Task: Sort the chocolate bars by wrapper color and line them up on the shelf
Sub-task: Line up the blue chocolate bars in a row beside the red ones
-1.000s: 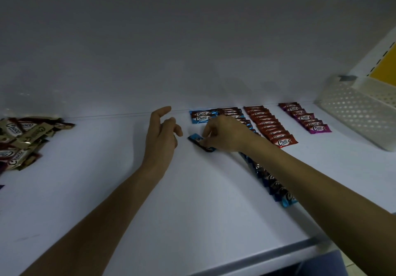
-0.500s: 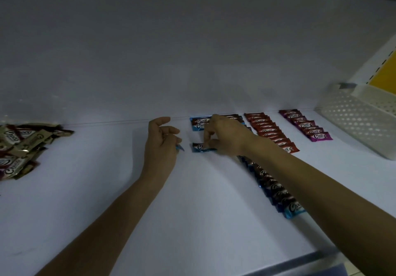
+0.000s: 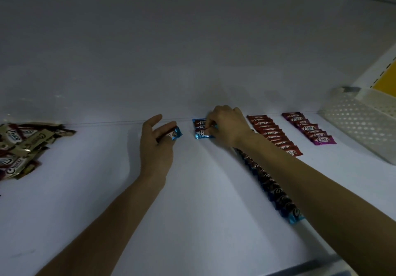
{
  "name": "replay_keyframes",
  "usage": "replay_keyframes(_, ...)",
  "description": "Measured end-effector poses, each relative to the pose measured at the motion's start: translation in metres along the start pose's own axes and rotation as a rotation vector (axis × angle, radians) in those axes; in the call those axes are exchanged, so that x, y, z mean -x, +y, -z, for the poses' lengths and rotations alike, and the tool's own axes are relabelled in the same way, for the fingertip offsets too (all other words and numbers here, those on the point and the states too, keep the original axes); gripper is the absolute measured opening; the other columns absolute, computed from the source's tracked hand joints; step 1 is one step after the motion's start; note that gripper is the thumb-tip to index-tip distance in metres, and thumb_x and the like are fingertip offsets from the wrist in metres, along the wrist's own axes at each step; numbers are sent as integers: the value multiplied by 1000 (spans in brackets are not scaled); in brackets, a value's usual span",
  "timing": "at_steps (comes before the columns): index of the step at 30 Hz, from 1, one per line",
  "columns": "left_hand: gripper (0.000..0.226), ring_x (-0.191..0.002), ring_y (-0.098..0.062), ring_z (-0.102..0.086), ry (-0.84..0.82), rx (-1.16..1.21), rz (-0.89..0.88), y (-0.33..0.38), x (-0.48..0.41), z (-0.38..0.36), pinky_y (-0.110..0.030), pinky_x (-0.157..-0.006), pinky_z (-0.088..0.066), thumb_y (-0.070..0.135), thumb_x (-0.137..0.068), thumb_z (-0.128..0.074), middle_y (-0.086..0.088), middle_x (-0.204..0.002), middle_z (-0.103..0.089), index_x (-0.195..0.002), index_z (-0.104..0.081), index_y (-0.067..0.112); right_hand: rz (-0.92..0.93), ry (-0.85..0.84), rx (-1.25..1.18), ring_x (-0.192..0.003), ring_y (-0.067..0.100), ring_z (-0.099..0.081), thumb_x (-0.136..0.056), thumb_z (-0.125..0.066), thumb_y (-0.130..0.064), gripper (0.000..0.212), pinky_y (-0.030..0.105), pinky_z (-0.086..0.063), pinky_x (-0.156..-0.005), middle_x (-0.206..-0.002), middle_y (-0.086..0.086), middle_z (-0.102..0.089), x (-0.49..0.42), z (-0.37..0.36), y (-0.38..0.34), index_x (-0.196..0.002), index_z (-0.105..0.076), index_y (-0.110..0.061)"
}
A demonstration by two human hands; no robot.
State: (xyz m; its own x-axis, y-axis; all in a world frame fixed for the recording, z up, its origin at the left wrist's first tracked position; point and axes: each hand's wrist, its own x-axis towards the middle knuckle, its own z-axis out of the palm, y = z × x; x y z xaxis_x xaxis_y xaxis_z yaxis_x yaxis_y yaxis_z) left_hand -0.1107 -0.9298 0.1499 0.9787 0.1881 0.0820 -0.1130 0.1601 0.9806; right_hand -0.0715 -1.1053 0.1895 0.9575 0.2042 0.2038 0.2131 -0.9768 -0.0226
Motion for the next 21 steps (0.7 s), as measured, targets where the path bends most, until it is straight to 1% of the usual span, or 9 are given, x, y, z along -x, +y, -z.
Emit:
replay_keyframes(3, 51, -94, -4, -62, -12, 10, -11, -2, -2, 0, -18, -80, -50, -15, -91, -44, -1, -115, -63, -119, -48, 27, -5, 39, 4, -104, 23, -50, -90, -59, -26, 13, 31, -25, -79, -109, 4, -59, -6, -6, 2, -99, -68, -21)
replay_keyframes(5, 59, -96, 0, -60, -36, -49, -39, -2, -1, 1, -10, -73, -47, -18, -91, -40, 5, -114, -62, -122, -47, 32, -6, 41, 2, -103, 23, -51, -90, -58, -25, 15, 31, -27, -80, -109, 4, -59, -8, -8, 2, -100, -68, -21)
replay_keyframes(6, 61, -96, 3, -59, -50, -77, -59, -3, 0, 2, -7, -72, -46, -17, -92, -39, 9, -112, -62, -123, -46, 35, -8, 40, 3, -103, 24, -51, -90, -58, -24, 16, 32, -29, -82, -110, 5, -60, -9, -10, 2, -101, -68, -20)
replay_keyframes(8, 60, -97, 10, -58, -72, -105, -85, -2, 3, 2, -5, -81, -45, -15, -94, -39, 17, -108, -62, -125, -45, 36, -10, 36, 2, -104, 25, -51, -90, -56, -22, 19, 32, -31, -83, -111, 6, -60, -10, -11, 4, -105, -67, -20)
replay_keyframes(10, 56, -95, 16, -57, -79, -110, -93, 0, 4, 1, -9, -90, -43, -12, -95, -41, 20, -105, -63, -126, -45, 36, -9, 38, 1, -104, 25, -51, -91, -53, -22, 23, 31, -29, -81, -112, 6, -60, -9, -12, 5, -110, -65, -20)
replay_keyframes(11, 55, -95, 16, -58, -82, -110, -92, 1, 5, 1, -11, -91, -43, -11, -95, -42, 20, -104, -64, -126, -46, 35, -12, 35, 0, -104, 25, -51, -91, -53, -22, 25, 30, -28, -80, -113, 6, -60, -9, -13, 6, -113, -64, -20)
replay_keyframes(13, 54, -97, 13, -59, -95, -108, -91, 1, 5, 1, -9, -89, -44, -11, -95, -44, 17, -105, -65, -124, -48, 34, -15, 25, -5, -104, 26, -52, -93, -51, -24, 27, 30, -29, -80, -113, 7, -61, -8, -13, 8, -116, -65, -21)
replay_keyframes(17, 52, -101, -5, -62, -101, -123, -100, 2, 4, 0, -7, -79, -48, -12, -90, -51, 7, -111, -64, -121, -51, 29, -2, 59, -23, -100, 25, -53, -93, -52, -24, 25, 33, -33, -82, -109, 7, -63, -4, -12, 10, -113, -67, -21)
replay_keyframes(21, 46, -92, -6, -66, -96, -39, -46, 3, 2, -1, -15, -78, -52, -11, -91, -52, 4, -101, -69, -122, -51, 23, 11, 75, -40, -96, 26, -54, -91, -53, -19, 21, 32, -34, -79, -105, 8, -64, -3, -14, 11, -105, -69, -18)
